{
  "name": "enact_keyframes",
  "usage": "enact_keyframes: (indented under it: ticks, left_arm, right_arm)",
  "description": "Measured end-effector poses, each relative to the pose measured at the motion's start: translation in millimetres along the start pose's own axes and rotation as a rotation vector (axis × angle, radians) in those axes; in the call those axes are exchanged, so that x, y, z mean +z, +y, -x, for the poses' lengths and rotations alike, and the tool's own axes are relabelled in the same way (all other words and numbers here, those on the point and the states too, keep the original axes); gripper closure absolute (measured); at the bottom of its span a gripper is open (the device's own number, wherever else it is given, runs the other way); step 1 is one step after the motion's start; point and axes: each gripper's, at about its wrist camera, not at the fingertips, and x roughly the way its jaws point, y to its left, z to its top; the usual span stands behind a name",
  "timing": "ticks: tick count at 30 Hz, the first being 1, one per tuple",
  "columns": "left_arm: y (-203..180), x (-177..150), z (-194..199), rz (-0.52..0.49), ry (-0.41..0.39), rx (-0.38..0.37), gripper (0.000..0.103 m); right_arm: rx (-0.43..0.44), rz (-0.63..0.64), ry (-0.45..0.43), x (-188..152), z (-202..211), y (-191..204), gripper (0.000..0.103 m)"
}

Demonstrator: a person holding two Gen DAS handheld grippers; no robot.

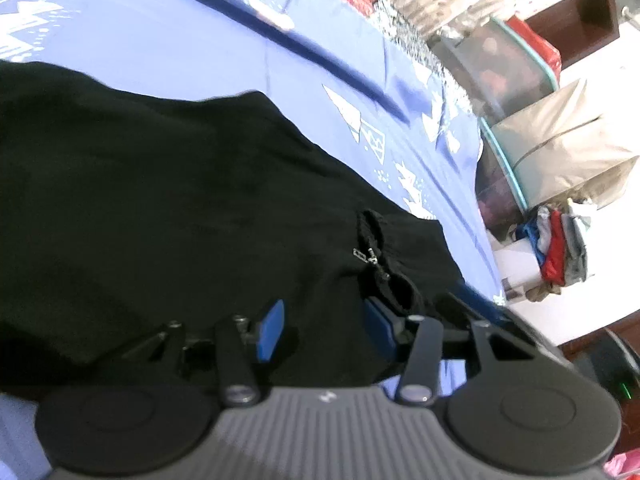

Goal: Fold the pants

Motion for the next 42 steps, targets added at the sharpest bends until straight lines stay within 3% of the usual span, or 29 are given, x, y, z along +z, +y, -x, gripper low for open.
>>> enact_keyframes:
  ticks: [2,4,6,8,9,10,12,14,16,17,20,26,27,29,30,31,34,36,39,42]
  left_arm:
    - [9.5,-5.6,19.1,-0.004,-0.028,0.017,0.057]
    - [22.6,-11.0,43.3,0.003,-0.062,0.035,0.057]
    - [38.1,-16.8,74.2,0.024,-0.111,0.035,0.057]
    - [57.4,-24.6,113.9,0.056,-0.198,0.039,0.05]
    - [66.4,-28.1,131.2,0.075,-0.248,0.055,0.04]
    - [78.0,-32.7,149.2,0.102,-0.304,0.084,0.031]
    - [102.6,-39.3,176.0,0.166,-0.396,0.159,0.021]
    - [130.7,-39.5,188.0,0.26,-0.429,0.204,0.021]
    - [154.8,-38.5,188.6,0.351,-0.438,0.187,0.02]
    - [162.6,-37.2,185.5,0.382,-0.44,0.174,0.019]
    - [178.0,-32.2,169.3,0.442,-0.443,0.143,0.004]
    - [195.5,-15.4,143.9,0.505,-0.457,0.123,0.0]
    - [196.5,-14.6,141.8,0.497,-0.459,0.133,0.001]
    - [193.7,-14.3,141.1,0.464,-0.47,0.171,0.017]
    - [193.6,-15.8,142.7,0.441,-0.467,0.202,0.046]
    - [193.4,-14.2,140.5,0.424,-0.454,0.212,0.058]
    - [188.8,-16.0,143.5,0.421,-0.473,0.184,0.063]
    - [170.8,-12.8,144.8,0.332,-0.494,0.193,0.063]
    - [130.1,-3.6,141.8,0.142,-0.512,0.215,0.064]
    - [75.1,0.1,125.3,-0.133,-0.493,0.28,0.064]
  right_arm:
    - [-0.022,-0.117,0.088,-10.2,-23.6,-15.2,0.064]
    - [-0.07,-0.156,0.187,-27.5,-48.2,-21.5,0.064]
    - [-0.107,-0.083,0.163,-28.6,-41.4,-4.9,0.064]
    - [-0.137,-0.039,0.158,-20.3,-33.1,10.1,0.064]
    - [-0.133,-0.047,0.127,-16.2,-25.8,12.4,0.063]
    - [-0.114,-0.067,0.087,-11.1,-16.4,18.0,0.063]
    - [-0.058,-0.092,0.051,-1.8,-12.8,28.5,0.063]
    - [0.026,-0.113,0.068,9.8,-29.0,45.2,0.064]
    - [0.143,-0.158,0.128,14.4,-48.6,66.2,0.076]
    - [0.2,-0.182,0.179,16.4,-63.3,80.6,0.086]
    - [0.301,-0.225,0.278,19.2,-102.2,117.9,0.089]
    - [0.399,-0.334,0.394,40.1,-159.6,167.3,0.089]
    - [0.409,-0.361,0.41,39.6,-165.0,171.7,0.089]
    - [0.433,-0.423,0.453,39.7,-175.7,177.2,0.089]
    - [0.436,-0.443,0.479,37.2,-177.9,179.0,0.089]
    - [0.428,-0.456,0.514,31.9,-181.6,181.2,0.088]
    - [0.401,-0.47,0.519,18.2,-179.7,183.4,0.094]
    - [0.417,-0.485,0.533,20.9,-175.8,179.0,0.094]
    - [0.439,-0.534,0.535,23.6,-169.4,167.7,0.089]
    - [0.431,-0.615,0.439,24.2,-146.7,139.9,0.088]
